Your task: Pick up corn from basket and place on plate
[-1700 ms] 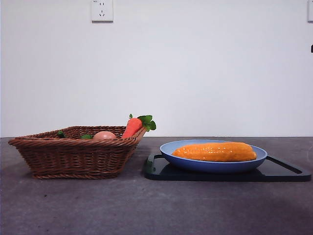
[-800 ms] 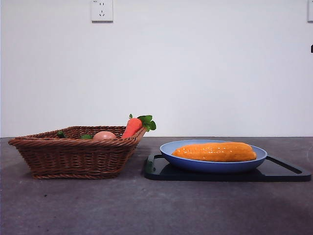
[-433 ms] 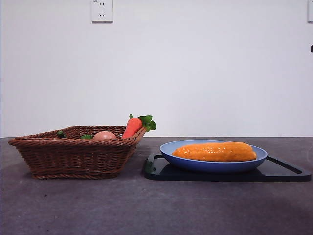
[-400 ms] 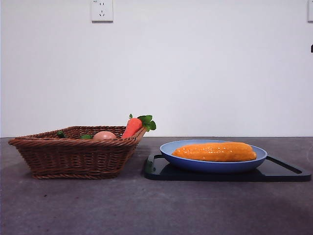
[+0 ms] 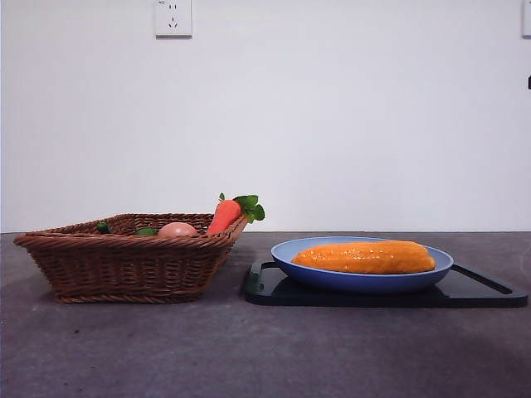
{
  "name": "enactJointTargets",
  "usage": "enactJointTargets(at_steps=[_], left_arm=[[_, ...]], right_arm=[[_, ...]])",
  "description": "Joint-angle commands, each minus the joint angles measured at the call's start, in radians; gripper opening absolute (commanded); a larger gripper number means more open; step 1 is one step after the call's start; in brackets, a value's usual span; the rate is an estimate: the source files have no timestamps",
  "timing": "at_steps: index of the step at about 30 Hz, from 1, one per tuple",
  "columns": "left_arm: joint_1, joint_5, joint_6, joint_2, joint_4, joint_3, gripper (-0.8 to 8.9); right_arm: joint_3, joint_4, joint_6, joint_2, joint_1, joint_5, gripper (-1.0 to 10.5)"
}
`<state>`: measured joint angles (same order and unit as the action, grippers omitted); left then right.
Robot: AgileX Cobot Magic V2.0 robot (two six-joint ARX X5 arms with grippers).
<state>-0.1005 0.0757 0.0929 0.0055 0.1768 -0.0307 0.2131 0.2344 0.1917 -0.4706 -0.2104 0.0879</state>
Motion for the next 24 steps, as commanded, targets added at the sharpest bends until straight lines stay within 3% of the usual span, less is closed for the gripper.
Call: enactJointTargets(at_steps=[1, 10, 15, 24], left_arm=[[-0.002, -0.002, 0.002, -0.001, 0.007, 0.026, 0.04], [-0.002, -0.002, 0.002, -0.001, 0.007, 0.026, 0.04], [-0.002, -0.002, 0.002, -0.001, 0.007, 0.026, 0.04], [-0.002, -0.002, 0.002, -0.001, 0.007, 0.026, 0.04]], right_arm=[[0.009, -0.023, -0.085, 0.028, 0.013, -0.060, 0.0], [-0.066, -0.161, -0.177, 0.204, 0.192, -0.071, 0.0], [-0.179, -0.161, -0.168, 0.348, 0.276, -0.069, 0.0], [-0.204, -0.280, -0.159, 0.469, 0.300, -0.063, 0.0]])
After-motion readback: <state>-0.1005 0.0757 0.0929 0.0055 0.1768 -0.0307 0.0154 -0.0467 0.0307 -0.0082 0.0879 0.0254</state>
